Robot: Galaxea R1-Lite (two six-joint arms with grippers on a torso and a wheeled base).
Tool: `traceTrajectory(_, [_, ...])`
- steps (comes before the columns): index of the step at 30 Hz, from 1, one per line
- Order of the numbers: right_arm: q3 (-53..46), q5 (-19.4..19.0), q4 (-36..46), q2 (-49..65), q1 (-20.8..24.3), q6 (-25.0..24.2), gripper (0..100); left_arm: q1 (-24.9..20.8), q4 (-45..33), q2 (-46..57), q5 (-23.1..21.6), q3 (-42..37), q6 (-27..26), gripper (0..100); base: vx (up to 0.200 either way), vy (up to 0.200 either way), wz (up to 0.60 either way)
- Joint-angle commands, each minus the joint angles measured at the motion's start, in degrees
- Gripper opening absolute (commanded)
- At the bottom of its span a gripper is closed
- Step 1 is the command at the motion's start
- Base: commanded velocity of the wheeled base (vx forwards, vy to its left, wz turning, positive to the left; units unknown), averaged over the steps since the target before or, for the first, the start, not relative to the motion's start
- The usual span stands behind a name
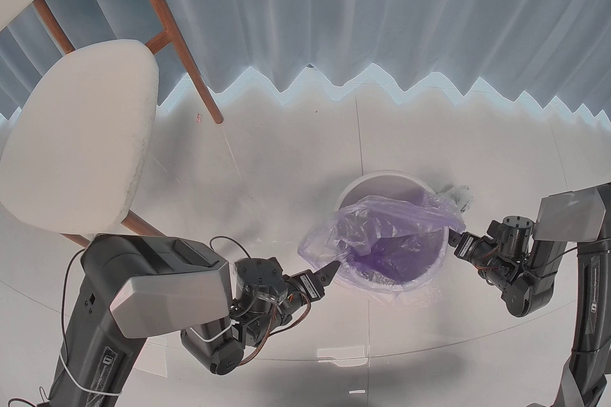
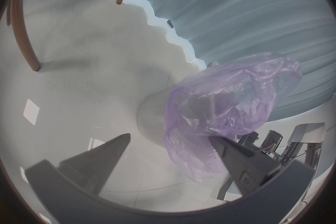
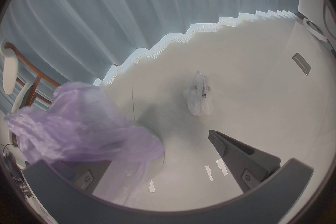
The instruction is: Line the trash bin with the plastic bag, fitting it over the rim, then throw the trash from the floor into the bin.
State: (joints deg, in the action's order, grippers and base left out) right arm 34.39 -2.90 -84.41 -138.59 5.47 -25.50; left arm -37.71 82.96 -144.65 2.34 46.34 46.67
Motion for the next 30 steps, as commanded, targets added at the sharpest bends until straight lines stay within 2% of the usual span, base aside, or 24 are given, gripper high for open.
traceTrajectory(1, [-4.16, -0.53, -0.06, 4.21, -0.11, 0.01, 100, -1.05, 3.97, 2.80, -0.58, -4.32, 0.00, 100, 0.000, 0.000, 0.00])
traceTrajectory(5, [-9.69, -2.46, -0.06, 9.13, -0.46, 0.01, 100, -2.64, 5.81, 10.53, -1.64, -14.61, 0.00, 100, 0.000, 0.000, 0.00])
traceTrajectory(13, [-15.67, -3.69, -0.23, 14.32, -0.73, 0.10, 100, -5.54, 5.81, 22.22, -1.73, -25.68, 0.00, 100, 0.000, 0.000, 0.00])
traceTrajectory(19, [-20.33, -3.69, -0.32, 19.33, -0.02, -2.27, 100, -5.19, 5.72, 28.02, -4.80, -26.03, -0.52, 100, 0.000, 0.000, 0.00])
traceTrajectory(22, [-21.91, -3.51, -0.32, 21.96, 2.88, -7.98, 100, -4.66, 5.72, 28.20, -7.44, -25.68, -3.86, 100, 0.000, 0.000, 0.00])
traceTrajectory(23, [-21.91, -3.51, -0.32, 21.96, 2.88, -7.98, 100, -4.66, 5.72, 28.20, -7.44, -25.68, -3.86, 100, 0.000, 0.000, 0.00])
traceTrajectory(24, [-22.61, -3.43, -0.32, 22.49, 3.93, -10.88, 100, -4.04, 5.72, 28.29, -9.55, -25.42, -6.15, 100, 0.000, 0.000, 0.00])
traceTrajectory(30, [-23.84, -3.16, -0.41, 22.05, 5.86, -13.87, 100, -1.93, 5.64, 27.67, -14.03, -22.78, -11.95, 100, 0.167, 0.000, 0.00])
